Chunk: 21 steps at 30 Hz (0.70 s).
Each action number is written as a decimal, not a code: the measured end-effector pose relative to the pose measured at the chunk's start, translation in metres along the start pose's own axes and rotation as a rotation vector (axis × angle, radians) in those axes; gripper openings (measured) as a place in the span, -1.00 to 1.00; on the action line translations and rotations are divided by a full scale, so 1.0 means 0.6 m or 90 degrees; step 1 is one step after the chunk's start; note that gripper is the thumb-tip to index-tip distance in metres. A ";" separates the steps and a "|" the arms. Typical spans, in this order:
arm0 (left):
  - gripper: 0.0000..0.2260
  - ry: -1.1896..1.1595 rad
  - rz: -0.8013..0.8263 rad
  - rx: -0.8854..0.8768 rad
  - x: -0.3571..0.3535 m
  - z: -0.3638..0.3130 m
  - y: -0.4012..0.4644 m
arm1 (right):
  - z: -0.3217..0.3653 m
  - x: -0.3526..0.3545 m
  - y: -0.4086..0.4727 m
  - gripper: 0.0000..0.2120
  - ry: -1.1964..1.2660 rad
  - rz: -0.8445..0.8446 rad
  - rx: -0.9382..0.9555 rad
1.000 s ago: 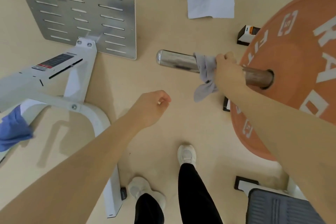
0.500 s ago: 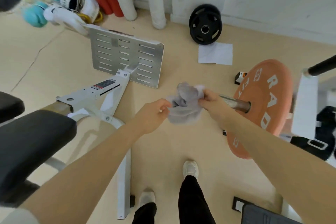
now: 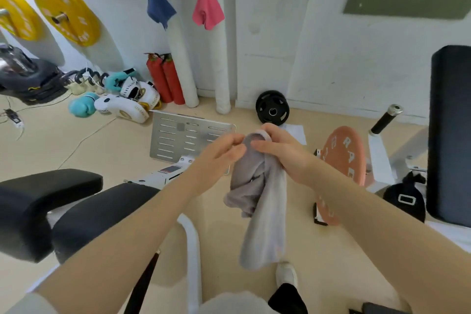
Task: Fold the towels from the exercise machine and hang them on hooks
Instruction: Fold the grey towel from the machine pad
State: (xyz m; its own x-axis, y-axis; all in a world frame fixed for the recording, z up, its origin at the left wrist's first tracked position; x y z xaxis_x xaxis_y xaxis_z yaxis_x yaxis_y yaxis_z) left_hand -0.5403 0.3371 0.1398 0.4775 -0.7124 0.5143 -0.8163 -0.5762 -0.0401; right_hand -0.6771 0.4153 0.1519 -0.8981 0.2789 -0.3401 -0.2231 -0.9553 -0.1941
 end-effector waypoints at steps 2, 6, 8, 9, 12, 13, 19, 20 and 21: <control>-0.62 0.020 0.048 -0.005 0.000 0.001 -0.042 | -0.006 -0.031 -0.027 -0.78 -0.031 -0.031 0.034; -0.86 0.043 0.051 -0.018 0.006 0.016 -0.097 | -0.002 -0.075 -0.072 -0.72 -0.160 -0.114 0.146; -0.85 0.101 0.033 -0.011 0.010 0.023 -0.113 | 0.005 -0.087 -0.088 -0.70 -0.182 -0.140 0.178; -0.82 0.116 0.020 0.002 0.012 0.024 -0.120 | 0.010 -0.091 -0.096 -0.70 -0.178 -0.158 0.185; -0.74 0.063 -0.004 0.048 0.013 0.027 -0.138 | 0.023 -0.094 -0.118 -0.70 -0.144 -0.240 0.218; -0.66 0.049 -0.001 0.050 0.013 0.028 -0.144 | 0.027 -0.093 -0.128 -0.70 -0.140 -0.264 0.231; -0.75 0.291 0.017 0.123 0.002 0.056 -0.156 | 0.020 -0.076 -0.200 -0.77 -0.090 -0.392 0.225; -0.78 0.227 -0.035 0.193 0.001 0.048 -0.159 | 0.015 -0.072 -0.214 -0.77 -0.130 -0.423 0.229; -0.78 0.090 -0.094 0.265 -0.002 0.035 -0.164 | 0.010 -0.070 -0.230 -0.76 -0.182 -0.453 0.233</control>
State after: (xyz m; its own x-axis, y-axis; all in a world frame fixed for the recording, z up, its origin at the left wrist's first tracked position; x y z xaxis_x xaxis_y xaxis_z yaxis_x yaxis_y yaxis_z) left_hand -0.4537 0.3864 0.1249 0.5061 -0.5660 0.6508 -0.5293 -0.7995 -0.2838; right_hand -0.6111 0.5347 0.1986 -0.5479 0.8365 0.0053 -0.8352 -0.5474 0.0528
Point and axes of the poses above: each hand's wrist, its own y-axis towards the middle knuckle, its own x-axis out of the back of the hand, z = x × y, the point moved 2 cm from there along y, towards the middle knuckle, and after that the axes turned 14 degrees about y, right-handed, at the moved point
